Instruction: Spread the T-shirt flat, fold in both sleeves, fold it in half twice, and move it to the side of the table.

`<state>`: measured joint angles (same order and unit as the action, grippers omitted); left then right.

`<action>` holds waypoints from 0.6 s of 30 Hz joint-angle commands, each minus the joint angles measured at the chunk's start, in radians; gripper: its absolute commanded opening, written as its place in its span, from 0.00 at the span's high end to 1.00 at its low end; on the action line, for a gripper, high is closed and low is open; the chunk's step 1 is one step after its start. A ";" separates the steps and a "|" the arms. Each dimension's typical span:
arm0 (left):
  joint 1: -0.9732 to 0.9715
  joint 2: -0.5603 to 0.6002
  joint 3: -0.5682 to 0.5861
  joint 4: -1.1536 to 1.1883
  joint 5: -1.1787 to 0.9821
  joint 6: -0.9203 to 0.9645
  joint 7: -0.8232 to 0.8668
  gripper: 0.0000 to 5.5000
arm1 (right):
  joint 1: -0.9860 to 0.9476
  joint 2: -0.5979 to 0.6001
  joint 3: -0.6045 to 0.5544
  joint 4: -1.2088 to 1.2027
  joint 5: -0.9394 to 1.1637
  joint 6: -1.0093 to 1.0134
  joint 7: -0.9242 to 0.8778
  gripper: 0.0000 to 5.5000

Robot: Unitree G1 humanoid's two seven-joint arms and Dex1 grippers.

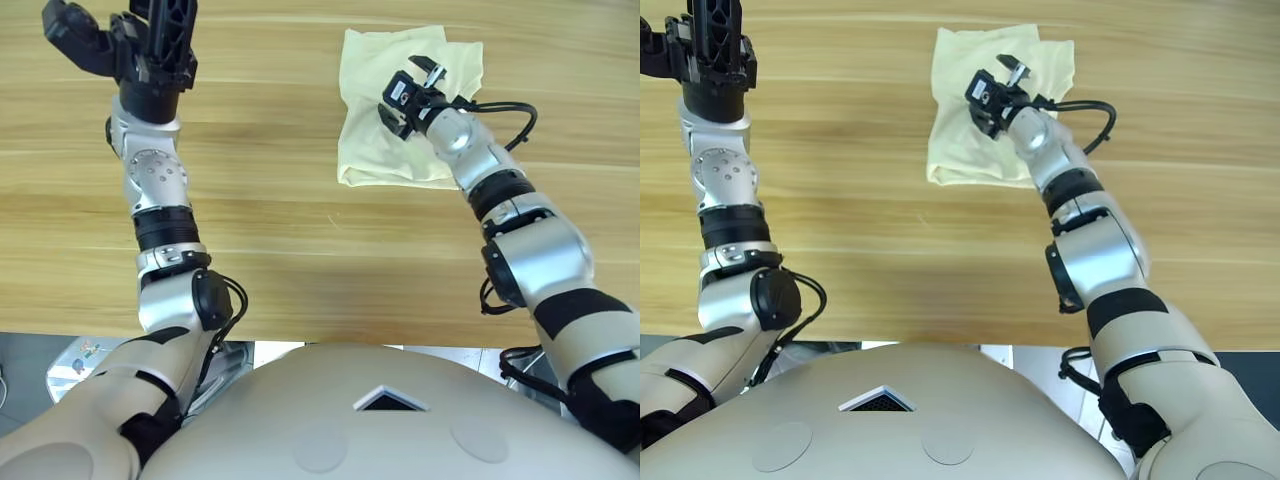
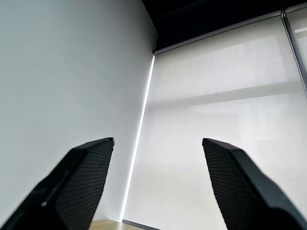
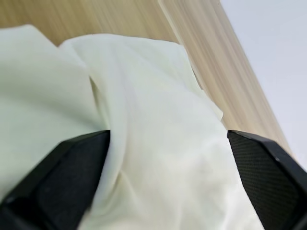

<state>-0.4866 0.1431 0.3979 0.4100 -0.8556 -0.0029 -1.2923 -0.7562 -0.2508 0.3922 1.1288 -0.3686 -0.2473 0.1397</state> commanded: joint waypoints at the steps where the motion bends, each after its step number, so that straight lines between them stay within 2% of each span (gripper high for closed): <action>1: 0.013 -0.004 -0.013 -0.022 0.017 -0.014 0.004 0.37 | 0.145 -0.038 -0.013 -0.284 0.002 0.057 0.054 0.19; 8: 0.023 -0.005 -0.019 -0.029 0.020 -0.023 0.007 0.37 | 0.387 -0.052 -0.003 -0.879 -0.040 0.279 0.137 0.19; 12: 0.031 -0.005 -0.022 -0.035 0.020 -0.029 0.008 0.37 | 0.459 -0.060 0.007 -1.100 -0.060 0.349 0.189 0.19; 15: 0.032 -0.004 -0.022 -0.031 0.020 -0.034 0.006 0.37 | 0.426 -0.071 -0.041 -1.143 -0.059 0.359 0.181 0.19; 18: 0.032 -0.003 -0.020 -0.023 0.018 -0.041 0.003 0.37 | 0.316 -0.067 -0.073 -0.983 -0.086 0.329 0.112 0.19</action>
<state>-0.4588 0.1357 0.3786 0.3857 -0.8488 -0.0380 -1.2897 -0.3634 -0.3124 0.3399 0.0511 -0.4296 0.0908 0.2937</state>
